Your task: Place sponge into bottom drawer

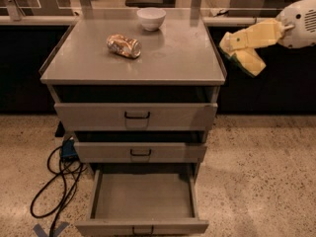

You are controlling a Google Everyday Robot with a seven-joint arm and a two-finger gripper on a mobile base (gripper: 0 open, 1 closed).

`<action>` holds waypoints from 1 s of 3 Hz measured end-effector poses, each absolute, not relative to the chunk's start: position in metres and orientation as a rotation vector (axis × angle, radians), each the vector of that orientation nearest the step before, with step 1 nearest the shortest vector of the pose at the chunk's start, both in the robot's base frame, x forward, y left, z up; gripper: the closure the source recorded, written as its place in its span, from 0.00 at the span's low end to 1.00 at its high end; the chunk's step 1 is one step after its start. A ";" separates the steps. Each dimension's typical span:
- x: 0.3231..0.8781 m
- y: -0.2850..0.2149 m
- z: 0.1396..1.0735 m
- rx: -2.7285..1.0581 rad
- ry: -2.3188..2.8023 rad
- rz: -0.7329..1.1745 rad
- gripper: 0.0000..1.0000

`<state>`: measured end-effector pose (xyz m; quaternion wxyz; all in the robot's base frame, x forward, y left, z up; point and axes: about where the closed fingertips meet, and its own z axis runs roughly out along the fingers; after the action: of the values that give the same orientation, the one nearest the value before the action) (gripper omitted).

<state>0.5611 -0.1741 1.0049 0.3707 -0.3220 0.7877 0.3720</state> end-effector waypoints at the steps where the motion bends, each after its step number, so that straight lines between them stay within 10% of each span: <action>1: 0.547 -0.163 1.016 -0.828 2.023 0.841 1.00; 3: 0.543 -0.159 1.011 -0.892 2.023 0.673 1.00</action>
Offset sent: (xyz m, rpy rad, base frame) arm -0.0130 0.0102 0.0204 -0.1006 -0.0610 -0.0286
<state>0.5430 -0.1586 1.0106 0.4032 -0.3532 0.8011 0.2663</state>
